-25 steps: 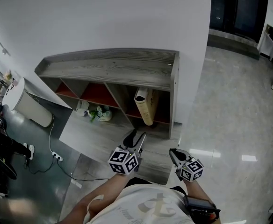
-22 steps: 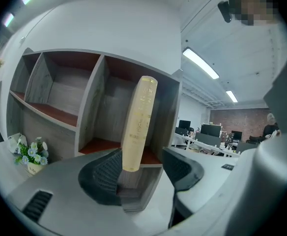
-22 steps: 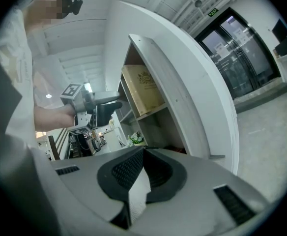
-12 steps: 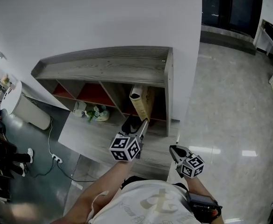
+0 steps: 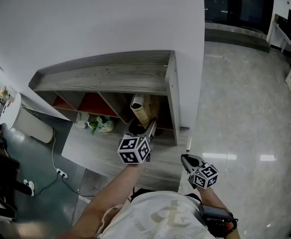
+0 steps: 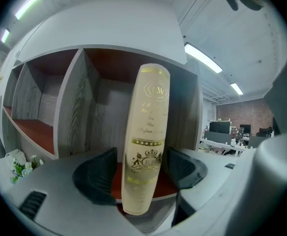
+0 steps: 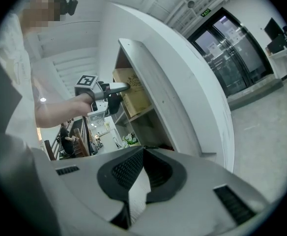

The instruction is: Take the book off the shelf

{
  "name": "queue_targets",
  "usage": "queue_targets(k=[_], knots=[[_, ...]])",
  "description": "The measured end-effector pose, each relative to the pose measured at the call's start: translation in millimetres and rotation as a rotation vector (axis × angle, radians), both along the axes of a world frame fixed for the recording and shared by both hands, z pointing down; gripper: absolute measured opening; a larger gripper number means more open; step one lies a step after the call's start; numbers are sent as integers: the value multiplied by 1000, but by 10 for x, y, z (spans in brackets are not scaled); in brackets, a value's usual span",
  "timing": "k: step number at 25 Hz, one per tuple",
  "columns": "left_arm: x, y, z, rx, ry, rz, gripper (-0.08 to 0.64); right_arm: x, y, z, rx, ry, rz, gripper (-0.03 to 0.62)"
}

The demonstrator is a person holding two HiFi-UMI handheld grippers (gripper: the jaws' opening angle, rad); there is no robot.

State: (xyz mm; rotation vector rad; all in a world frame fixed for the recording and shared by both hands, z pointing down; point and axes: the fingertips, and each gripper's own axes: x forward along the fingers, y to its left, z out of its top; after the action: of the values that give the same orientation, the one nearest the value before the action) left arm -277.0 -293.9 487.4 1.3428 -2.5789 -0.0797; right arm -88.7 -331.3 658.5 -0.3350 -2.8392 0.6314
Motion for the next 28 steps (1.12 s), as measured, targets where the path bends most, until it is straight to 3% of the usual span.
queue_targets(k=[17, 21, 28], knots=[[-276, -272, 59, -63, -38, -65, 324, -103, -266, 161, -24, 22, -19, 5], [-306, -266, 110, -96, -71, -84, 236, -108, -288, 223, -31, 35, -23, 5], [-294, -270, 138, -110, -92, -63, 227, -89, -322, 248, -33, 35, -11, 5]])
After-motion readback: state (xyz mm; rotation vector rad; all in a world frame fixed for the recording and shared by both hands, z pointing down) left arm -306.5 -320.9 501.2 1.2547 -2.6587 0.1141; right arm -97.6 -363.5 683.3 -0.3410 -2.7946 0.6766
